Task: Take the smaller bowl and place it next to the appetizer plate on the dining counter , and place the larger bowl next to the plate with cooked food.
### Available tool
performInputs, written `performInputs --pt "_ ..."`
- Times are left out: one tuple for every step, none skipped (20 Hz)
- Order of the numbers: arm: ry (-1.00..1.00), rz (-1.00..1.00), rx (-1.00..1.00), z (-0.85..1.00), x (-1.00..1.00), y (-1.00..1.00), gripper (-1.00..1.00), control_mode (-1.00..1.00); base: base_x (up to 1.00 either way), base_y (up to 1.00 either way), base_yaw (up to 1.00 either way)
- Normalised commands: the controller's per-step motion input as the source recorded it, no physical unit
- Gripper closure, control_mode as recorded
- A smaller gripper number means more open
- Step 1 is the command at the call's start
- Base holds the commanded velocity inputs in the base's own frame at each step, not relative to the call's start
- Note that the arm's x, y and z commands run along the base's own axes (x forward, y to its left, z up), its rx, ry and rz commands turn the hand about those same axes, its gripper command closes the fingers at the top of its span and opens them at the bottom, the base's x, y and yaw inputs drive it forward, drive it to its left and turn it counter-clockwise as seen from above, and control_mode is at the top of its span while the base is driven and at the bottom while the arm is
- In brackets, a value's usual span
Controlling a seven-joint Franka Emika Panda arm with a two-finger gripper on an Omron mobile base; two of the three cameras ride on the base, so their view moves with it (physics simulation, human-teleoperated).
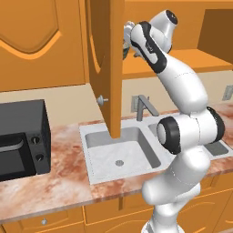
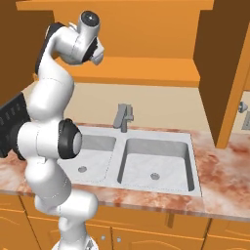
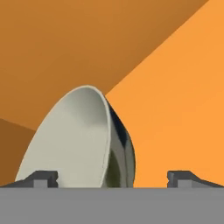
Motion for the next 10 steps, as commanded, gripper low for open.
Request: performInputs --pt "0.05 0.0 0.0 0.0 0.57 0.1 -1.0 -1.0 0.0 0.0 0.0" --pt "0.08 0.0 0.0 0.0 0.54 0.16 -1.0 -1.0 0.0 0.0 0.0" --pt "0.09 0.0 0.0 0.0 0.54 0.19 -1.0 -1.0 0.0 0.0 0.0" --pt "0.09 0.0 0.0 0.0 0.53 0.18 -1.0 -1.0 0.0 0.0 0.0" --pt "0.08 0.0 0.0 0.0 0.56 0.2 -1.0 -1.0 0.0 0.0 0.0" --pt "0.07 0.0 0.0 0.0 0.54 0.21 -1.0 -1.0 0.0 0.0 0.0" --pt "0.09 0.0 0.0 -0.06 0.42 0.26 1.0 -1.0 0.0 0.0 0.0" --pt "0.11 0.0 0.0 -0.13 0.28 0.27 1.0 -1.0 0.0 0.0 0.0" --pt "0.07 0.0 0.0 -0.03 0.1 0.11 1.0 -1.0 0.0 0.0 0.0" --pt "0.02 0.0 0.0 0.0 0.01 0.0 1.0 -1.0 0.0 0.0 0.0"
